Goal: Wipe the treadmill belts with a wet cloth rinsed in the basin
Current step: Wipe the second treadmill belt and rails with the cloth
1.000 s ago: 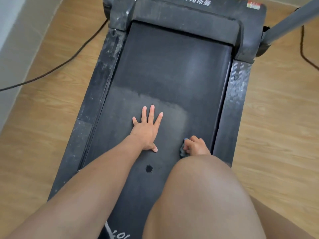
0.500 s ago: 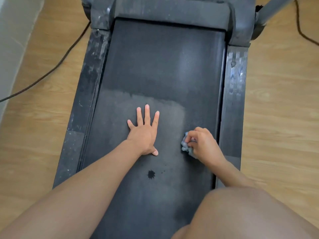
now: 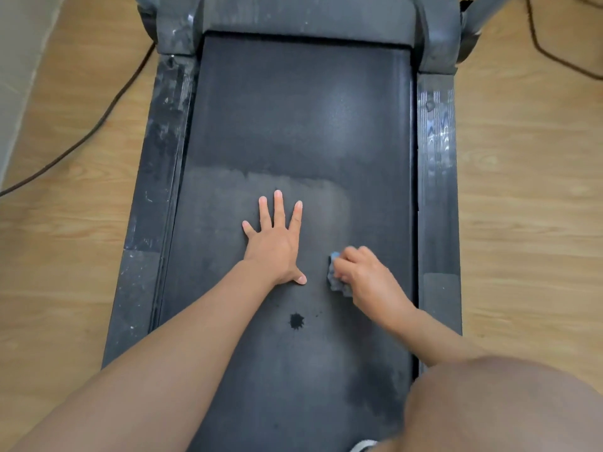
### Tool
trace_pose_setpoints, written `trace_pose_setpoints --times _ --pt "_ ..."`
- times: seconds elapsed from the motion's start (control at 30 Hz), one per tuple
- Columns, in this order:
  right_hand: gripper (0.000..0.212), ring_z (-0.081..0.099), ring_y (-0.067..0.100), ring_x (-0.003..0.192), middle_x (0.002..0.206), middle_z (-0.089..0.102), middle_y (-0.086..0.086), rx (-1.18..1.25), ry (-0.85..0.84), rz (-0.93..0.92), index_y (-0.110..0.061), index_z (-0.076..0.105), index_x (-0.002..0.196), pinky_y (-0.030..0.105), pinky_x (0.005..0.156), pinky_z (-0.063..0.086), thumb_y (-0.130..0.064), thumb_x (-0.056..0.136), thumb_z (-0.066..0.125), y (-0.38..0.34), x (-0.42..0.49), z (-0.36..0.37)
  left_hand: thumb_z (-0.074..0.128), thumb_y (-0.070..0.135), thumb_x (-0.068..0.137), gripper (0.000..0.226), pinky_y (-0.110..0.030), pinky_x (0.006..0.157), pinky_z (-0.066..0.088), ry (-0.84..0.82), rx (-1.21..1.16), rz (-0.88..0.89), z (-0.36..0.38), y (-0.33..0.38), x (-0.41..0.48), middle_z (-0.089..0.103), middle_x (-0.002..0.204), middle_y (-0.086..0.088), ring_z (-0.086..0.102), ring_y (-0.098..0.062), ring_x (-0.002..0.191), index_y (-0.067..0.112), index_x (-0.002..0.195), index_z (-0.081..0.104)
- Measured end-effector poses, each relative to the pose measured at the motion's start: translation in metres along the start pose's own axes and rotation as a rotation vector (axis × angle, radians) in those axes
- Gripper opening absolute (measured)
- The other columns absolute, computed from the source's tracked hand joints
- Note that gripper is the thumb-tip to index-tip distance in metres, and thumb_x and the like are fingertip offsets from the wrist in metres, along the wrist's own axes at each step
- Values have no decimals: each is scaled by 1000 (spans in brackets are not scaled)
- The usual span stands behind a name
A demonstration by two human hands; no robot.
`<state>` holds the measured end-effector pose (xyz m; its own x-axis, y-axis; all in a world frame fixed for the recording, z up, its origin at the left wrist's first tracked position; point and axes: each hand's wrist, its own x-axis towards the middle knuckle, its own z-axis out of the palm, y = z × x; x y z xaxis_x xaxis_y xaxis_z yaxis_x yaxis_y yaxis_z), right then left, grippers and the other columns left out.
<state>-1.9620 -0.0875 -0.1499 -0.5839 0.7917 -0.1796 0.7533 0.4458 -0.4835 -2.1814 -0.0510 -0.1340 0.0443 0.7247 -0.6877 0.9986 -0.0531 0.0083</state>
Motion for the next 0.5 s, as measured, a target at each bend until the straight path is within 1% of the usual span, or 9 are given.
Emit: trace_pose_setpoints --times 0.07,0.1,0.17,0.23,0.3,0.33,0.43,0.5 --pt "45 36 16 82 94 44 -12 -35 -76 -74 -24 50 86 35 61 45 13 66 68 5 -24 8 87 66 71 156 -73 123 18 12 -14 4 2 -1 -3 -47 160 -20 -31 -49 154 22 160 -33" --pt "46 36 15 81 93 44 -12 -49 -71 -80 -24 50 85 34 60 44 12 64 69 11 -16 4 87 66 71 155 -73 123 18 22 -10 3 2 -1 -4 -47 161 -20 -30 -49 154 22 161 -32" --pt "43 36 16 79 91 47 -10 -61 -10 -53 -22 52 83 39 59 47 10 64 72 22 22 -9 87 66 71 156 -73 122 18 29 -8 1 1 1 -3 -46 161 -20 -30 -50 154 21 161 -32" --pt "37 36 16 78 88 47 -10 -62 84 -6 -25 53 79 43 58 48 6 67 71 31 75 -27 87 67 70 156 -74 121 20 42 0 1 1 1 -3 -44 162 -21 -29 -51 154 21 161 -32" --pt "30 41 20 80 88 48 -8 -65 150 44 -22 57 79 40 57 47 5 71 67 38 123 -47 87 67 69 157 -75 121 20 36 -3 10 1 0 -5 -43 163 -21 -28 -51 154 21 161 -31" --pt "26 46 23 83 89 49 -6 -78 152 80 -19 60 80 37 58 45 6 74 65 40 140 -57 87 68 69 157 -75 121 19 41 -8 16 1 -1 -5 -42 164 -20 -28 -50 154 21 161 -30" --pt "23 48 26 86 90 50 -3 -99 177 141 -15 63 83 34 60 39 7 78 63 39 158 -64 85 68 71 151 -73 123 17 59 -31 32 -1 -3 -9 -39 166 -18 -26 -47 156 21 164 -25" --pt "23 49 28 84 89 52 1 -70 213 167 -16 62 81 37 60 43 7 78 60 24 135 -50 81 68 75 145 -69 126 15 103 -75 28 2 -7 -16 -36 167 -18 -27 -41 158 16 166 -19"
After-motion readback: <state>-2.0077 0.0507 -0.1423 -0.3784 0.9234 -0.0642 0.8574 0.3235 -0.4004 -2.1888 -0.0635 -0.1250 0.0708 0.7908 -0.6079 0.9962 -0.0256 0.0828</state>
